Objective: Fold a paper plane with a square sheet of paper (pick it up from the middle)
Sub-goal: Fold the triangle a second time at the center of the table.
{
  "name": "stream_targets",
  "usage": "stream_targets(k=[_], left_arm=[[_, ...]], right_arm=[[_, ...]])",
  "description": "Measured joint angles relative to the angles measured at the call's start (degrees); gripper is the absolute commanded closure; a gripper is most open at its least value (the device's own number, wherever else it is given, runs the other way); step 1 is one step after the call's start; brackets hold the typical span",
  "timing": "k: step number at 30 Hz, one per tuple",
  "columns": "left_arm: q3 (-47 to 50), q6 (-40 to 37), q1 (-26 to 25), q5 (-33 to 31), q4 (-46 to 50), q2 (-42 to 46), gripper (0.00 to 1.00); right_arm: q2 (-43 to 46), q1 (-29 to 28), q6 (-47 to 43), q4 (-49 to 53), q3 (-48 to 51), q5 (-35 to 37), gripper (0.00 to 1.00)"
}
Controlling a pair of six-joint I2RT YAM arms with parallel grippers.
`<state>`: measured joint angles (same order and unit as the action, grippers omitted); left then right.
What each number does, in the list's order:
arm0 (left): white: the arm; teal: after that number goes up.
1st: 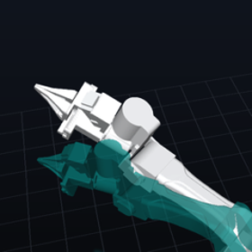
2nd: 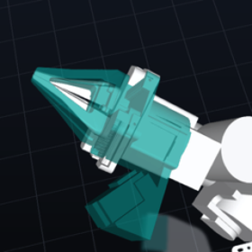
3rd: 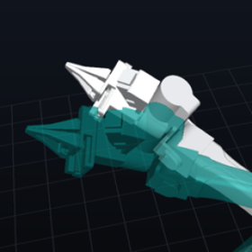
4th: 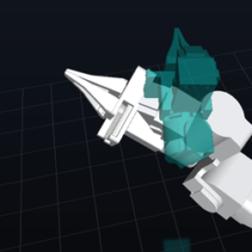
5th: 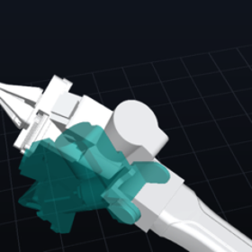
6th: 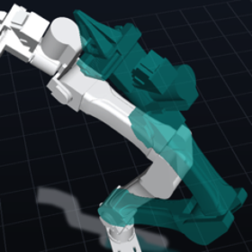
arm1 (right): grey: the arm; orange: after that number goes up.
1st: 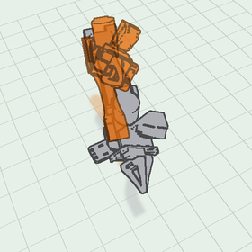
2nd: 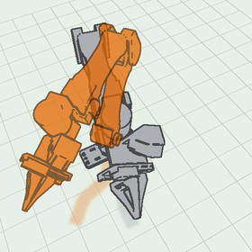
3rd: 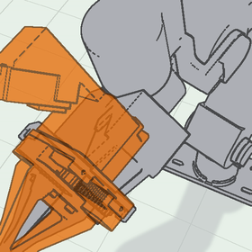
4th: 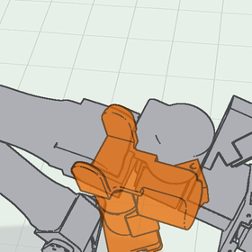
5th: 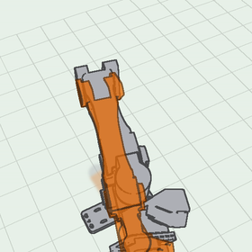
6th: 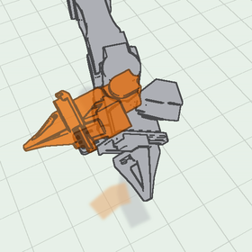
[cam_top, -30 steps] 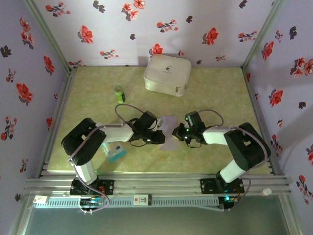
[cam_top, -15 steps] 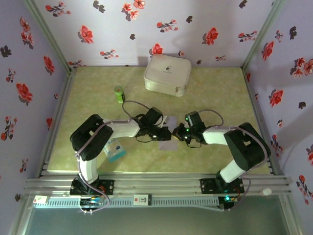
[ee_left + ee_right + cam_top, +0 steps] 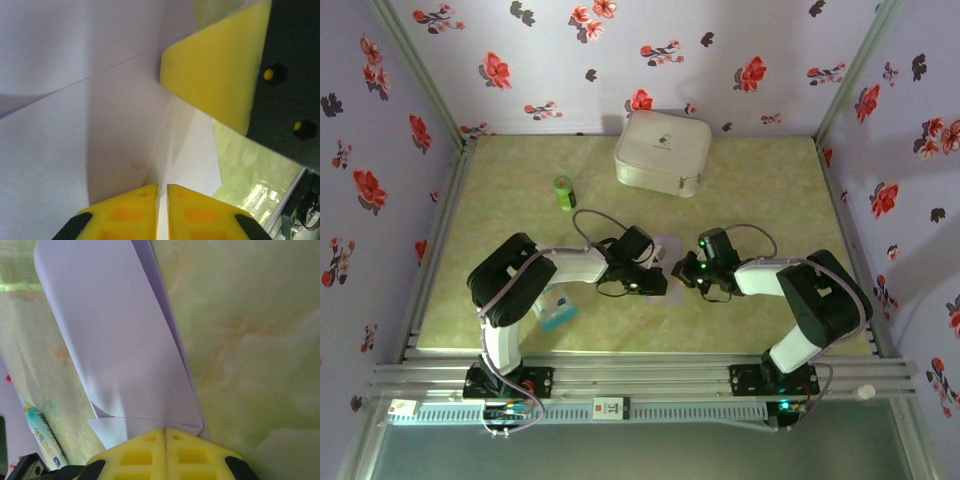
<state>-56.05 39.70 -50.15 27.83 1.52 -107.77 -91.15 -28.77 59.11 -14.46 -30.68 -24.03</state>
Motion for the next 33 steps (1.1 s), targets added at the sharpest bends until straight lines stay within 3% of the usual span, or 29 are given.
stream_targets(k=[24, 33], left_arm=[[11.93, 0.28, 0.0, -1.92, 1.57, 11.21, 0.91], [6.1, 1.07, 1.79, -2.25, 1.73, 13.2, 0.91]], right_arm=[[-0.42, 0.0, 0.0, -0.76, 0.04, -0.42, 1.0], [-0.42, 0.0, 0.0, -0.76, 0.02, -0.44, 1.0]])
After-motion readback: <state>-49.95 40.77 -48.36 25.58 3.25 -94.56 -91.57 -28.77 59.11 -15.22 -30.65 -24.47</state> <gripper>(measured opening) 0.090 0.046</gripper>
